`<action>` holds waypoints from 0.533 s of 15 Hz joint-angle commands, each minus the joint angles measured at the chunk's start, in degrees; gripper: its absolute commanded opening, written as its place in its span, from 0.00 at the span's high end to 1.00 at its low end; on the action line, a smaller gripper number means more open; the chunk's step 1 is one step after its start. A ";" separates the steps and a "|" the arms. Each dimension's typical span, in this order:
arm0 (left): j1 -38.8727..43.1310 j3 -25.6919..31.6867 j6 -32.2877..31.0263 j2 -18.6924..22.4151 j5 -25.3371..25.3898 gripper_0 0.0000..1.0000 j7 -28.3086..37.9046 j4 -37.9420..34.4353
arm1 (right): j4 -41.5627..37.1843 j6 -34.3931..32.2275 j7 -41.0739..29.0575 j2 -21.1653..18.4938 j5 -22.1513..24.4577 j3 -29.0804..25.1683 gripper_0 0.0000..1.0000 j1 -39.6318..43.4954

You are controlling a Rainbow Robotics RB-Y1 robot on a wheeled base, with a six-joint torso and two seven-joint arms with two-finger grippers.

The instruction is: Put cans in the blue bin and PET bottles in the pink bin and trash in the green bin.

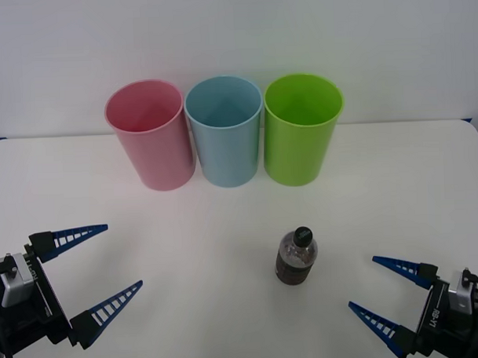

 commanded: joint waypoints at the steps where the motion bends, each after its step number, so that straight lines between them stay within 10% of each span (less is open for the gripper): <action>1: 0.00 0.00 0.00 0.00 0.00 0.00 0.00 0.00 | 0.00 3.76 1.16 0.00 0.02 3.70 0.00 -0.43; 8: 0.00 0.00 0.00 0.00 0.00 0.00 0.00 0.00 | 0.00 15.98 3.89 0.00 -0.60 14.07 0.00 -2.54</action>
